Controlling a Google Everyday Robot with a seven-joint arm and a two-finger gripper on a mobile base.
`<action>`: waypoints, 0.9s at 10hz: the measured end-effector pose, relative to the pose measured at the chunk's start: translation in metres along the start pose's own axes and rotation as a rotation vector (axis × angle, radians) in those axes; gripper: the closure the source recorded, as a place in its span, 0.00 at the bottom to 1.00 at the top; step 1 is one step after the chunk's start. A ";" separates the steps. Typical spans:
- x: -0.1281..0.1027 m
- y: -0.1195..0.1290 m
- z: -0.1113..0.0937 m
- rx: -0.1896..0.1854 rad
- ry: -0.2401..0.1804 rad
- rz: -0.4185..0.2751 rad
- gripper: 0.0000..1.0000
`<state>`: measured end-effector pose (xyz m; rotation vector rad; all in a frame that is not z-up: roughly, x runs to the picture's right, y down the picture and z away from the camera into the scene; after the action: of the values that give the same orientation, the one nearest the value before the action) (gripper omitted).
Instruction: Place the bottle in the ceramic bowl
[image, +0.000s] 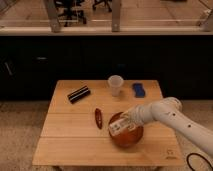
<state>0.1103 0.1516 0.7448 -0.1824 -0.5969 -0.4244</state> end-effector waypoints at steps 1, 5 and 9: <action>0.000 0.000 0.004 -0.008 -0.004 -0.005 1.00; 0.004 0.000 0.027 -0.049 -0.016 -0.006 1.00; 0.012 0.005 0.035 -0.073 -0.014 0.016 0.91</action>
<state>0.1041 0.1621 0.7801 -0.2599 -0.5941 -0.4303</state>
